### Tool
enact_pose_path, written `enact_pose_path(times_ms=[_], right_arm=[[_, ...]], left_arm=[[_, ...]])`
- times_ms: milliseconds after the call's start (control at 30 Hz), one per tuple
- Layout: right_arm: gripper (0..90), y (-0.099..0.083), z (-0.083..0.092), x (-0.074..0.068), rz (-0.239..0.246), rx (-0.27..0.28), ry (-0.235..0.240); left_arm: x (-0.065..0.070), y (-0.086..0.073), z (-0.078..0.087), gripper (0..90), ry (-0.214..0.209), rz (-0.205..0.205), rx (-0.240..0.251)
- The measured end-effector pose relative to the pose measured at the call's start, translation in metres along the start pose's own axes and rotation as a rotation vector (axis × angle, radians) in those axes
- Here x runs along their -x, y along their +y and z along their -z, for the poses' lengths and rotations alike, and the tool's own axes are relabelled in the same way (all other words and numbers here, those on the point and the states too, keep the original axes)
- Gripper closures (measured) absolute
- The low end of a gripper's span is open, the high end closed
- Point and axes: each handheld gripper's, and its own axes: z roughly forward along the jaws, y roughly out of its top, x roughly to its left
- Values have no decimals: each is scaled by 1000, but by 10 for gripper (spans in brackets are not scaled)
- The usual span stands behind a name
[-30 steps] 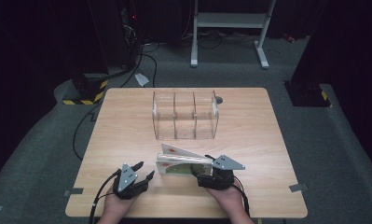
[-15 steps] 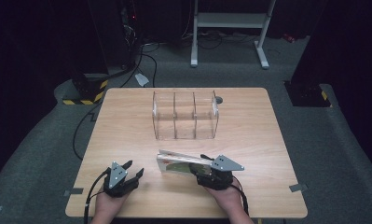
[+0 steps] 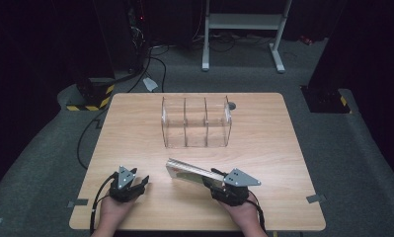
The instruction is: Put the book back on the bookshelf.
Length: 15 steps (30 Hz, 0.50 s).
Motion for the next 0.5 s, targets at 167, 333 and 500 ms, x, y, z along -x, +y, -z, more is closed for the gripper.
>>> enact_pose_path(times_ms=[167, 333, 500], right_arm=[[630, -1, 4, 0, -10, 4, 15], [741, -1, 5, -4, -5, 17, 6], [748, -1, 6, -5, -7, 16, -11]], left_arm=[[0, 1, -4, 389, 4, 21, -58], [0, 2, -6, 375, 7, 27, -84], [1, 2, -7, 374, 8, 23, -98]])
